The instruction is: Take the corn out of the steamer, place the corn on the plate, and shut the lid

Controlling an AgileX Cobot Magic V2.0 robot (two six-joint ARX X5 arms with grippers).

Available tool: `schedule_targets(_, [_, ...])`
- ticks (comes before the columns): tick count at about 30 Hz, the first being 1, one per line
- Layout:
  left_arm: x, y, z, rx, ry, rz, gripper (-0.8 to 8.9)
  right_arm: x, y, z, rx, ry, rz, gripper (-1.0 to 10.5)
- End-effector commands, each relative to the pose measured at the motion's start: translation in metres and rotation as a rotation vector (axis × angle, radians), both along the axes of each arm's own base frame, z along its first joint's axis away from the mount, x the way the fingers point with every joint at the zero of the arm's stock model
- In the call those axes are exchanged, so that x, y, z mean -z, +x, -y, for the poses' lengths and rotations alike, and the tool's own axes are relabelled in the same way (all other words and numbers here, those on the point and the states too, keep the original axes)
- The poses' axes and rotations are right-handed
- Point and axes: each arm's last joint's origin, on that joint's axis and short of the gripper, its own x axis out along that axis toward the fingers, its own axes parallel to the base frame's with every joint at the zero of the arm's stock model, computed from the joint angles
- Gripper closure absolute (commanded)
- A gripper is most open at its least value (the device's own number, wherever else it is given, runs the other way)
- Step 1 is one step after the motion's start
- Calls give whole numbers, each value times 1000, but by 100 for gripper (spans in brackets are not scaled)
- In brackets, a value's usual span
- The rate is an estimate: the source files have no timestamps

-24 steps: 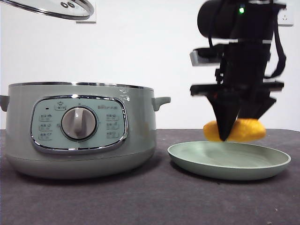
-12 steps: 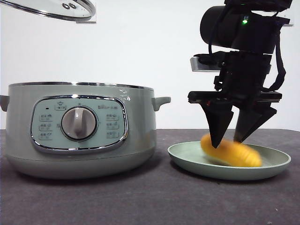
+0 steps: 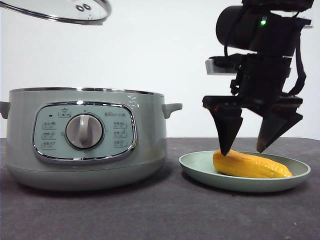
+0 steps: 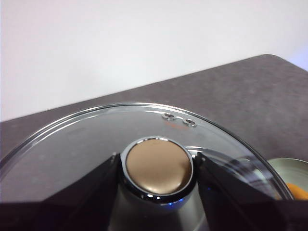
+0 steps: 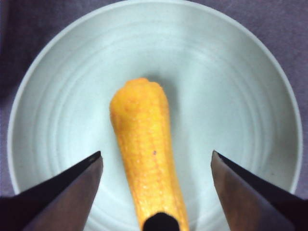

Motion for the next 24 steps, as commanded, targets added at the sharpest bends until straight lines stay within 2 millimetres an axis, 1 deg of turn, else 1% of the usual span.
schedule_targets(1, [-5,4,4,29,-50,23,822,-10,-6,3,4,16,22,569])
schedule_targets(7, [11,28,18,79,-54,-73,822,-39,-22,12,5,47,79,570])
schedule_targets(14, [40,61,41,103,-3,-199,822,-71,-41,23,7,92,164,570])
schedule_targets(19, [58,77,55,125,24,-255,822,-84,-50,29,12,110,203,570])
schedule_targets(24, [69,86,65,134,39,-281,822,-88,-51,34,28,114,216,570])
